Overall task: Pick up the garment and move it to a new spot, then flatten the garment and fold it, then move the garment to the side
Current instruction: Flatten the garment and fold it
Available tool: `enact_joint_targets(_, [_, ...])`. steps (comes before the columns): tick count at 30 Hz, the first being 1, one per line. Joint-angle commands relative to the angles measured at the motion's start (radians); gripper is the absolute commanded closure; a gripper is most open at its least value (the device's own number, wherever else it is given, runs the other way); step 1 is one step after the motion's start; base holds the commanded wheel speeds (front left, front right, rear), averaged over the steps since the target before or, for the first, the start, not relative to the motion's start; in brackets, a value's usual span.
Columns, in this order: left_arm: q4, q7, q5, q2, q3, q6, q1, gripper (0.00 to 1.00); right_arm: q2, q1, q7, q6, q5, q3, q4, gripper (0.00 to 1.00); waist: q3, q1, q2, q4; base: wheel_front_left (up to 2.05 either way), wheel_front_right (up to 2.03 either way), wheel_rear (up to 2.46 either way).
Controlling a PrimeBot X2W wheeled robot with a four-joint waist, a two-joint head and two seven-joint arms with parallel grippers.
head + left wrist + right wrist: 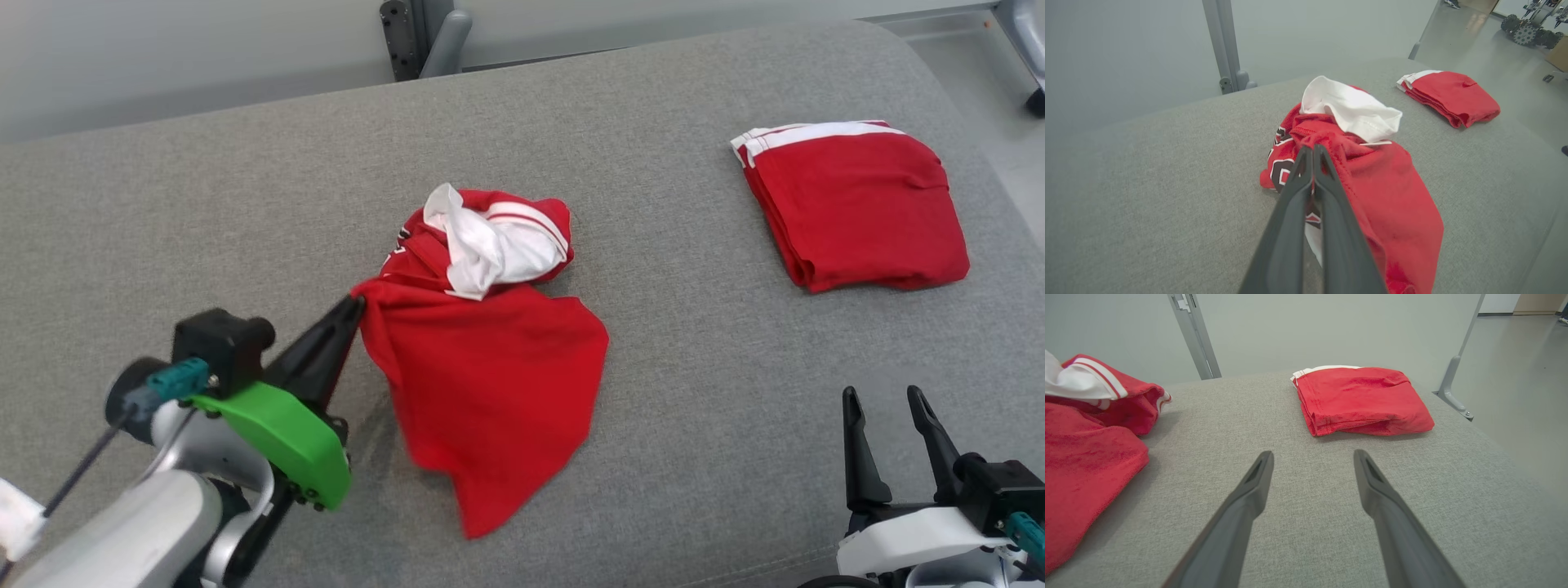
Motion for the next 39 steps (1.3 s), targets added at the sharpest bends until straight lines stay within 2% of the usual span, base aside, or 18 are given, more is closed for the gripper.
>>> enact_joint_targets(1, [-0.049, 0.012, 0.017, 0.035, 0.021, 0.02, -0.028, 1.0, -0.003, -0.002, -0.002, -0.001, 0.01, 0.005, 0.003, 0.0, -0.015, -0.0001, 0.0, 0.019, 0.0, 0.0, 0.0])
enact_joint_targets(3, [-0.118, 0.039, 0.047, 0.09, 0.04, 0.038, -0.061, 1.0, -0.003, -0.013, -0.002, -0.001, 0.013, 0.012, 0.006, 0.0, -0.02, -0.0001, 0.0, 0.023, 0.0, 0.0, 0.0])
enact_joint_targets(7, [-0.212, 0.083, 0.098, 0.13, 0.062, 0.056, -0.145, 1.0, -0.003, -0.023, -0.002, -0.001, 0.02, 0.013, 0.011, 0.0, -0.031, -0.0001, 0.0, 0.021, 0.0, 0.0, 0.0])
enact_joint_targets(13, [-0.274, 0.107, 0.154, 0.126, 0.08, 0.088, -0.227, 1.0, -0.003, -0.004, -0.002, -0.001, 0.035, 0.0, 0.017, 0.0, -0.054, -0.0001, 0.0, 0.014, 0.0, 0.0, 0.0])
enact_joint_targets(17, [-0.277, 0.076, 0.178, 0.138, 0.107, 0.113, -0.242, 1.0, -0.003, 0.022, -0.002, -0.001, 0.034, -0.018, 0.016, 0.0, -0.068, -0.0001, 0.0, 0.023, 0.0, 0.0, 0.0])
enact_joint_targets(20, [-0.294, 0.033, 0.193, 0.142, 0.11, 0.13, -0.196, 1.0, -0.003, 0.04, -0.002, -0.001, 0.031, -0.033, 0.01, 0.0, -0.076, -0.0001, 0.0, 0.036, 0.0, 0.0, 0.0])
enact_joint_targets(23, [-0.311, -0.018, 0.154, 0.107, 0.085, 0.165, -0.076, 1.0, -0.003, 0.055, -0.002, -0.001, 0.023, -0.046, 0.004, 0.0, -0.076, -0.0001, 0.0, 0.054, 0.0, 0.0, 0.0])
enact_joint_targets(26, [-0.286, -0.09, 0.074, 0.035, 0.038, 0.189, 0.103, 1.0, -0.003, 0.064, -0.002, -0.001, 0.015, -0.051, 0.003, 0.0, -0.072, -0.0001, 0.0, 0.078, 0.0, 0.0, 0.0])
enact_joint_targets(28, [-0.253, -0.157, -0.044, -0.078, 0.011, 0.147, 0.227, 1.0, -0.003, 0.073, -0.002, -0.001, 0.009, -0.059, 0.006, 0.0, -0.071, -0.0001, 0.0, 0.101, 0.0, 0.0, 0.0])
enact_joint_targets(30, [-0.157, -0.195, -0.077, -0.101, -0.024, 0.096, 0.296, 1.0, -0.003, 0.075, -0.002, -0.001, 0.001, -0.059, 0.008, 0.0, -0.073, -0.0001, 0.0, 0.125, 0.0, 0.0, 0.0])
enact_joint_targets(32, [-0.059, -0.213, -0.147, -0.174, -0.053, 0.039, 0.358, 1.0, -0.002, 0.073, -0.002, -0.001, -0.007, -0.059, 0.008, 0.0, -0.077, -0.0001, 0.0, 0.148, 0.0, 0.0, 0.0])
enact_joint_targets(33, [-0.059, -0.213, -0.147, -0.174, -0.053, 0.039, 0.358, 1.0, -0.002, 0.073, -0.002, -0.001, -0.007, -0.059, 0.008, 0.0, -0.077, -0.0001, 0.0, 0.148, 0.0, 0.0, 0.0])
enact_joint_targets(39, [0.259, -0.2, -0.218, -0.264, -0.119, -0.09, 0.403, 1.0, -0.003, 0.08, -0.002, -0.001, -0.031, -0.045, 0.019, 0.0, -0.108, -0.0001, 0.0, 0.203, 0.0, 0.0, 0.0])
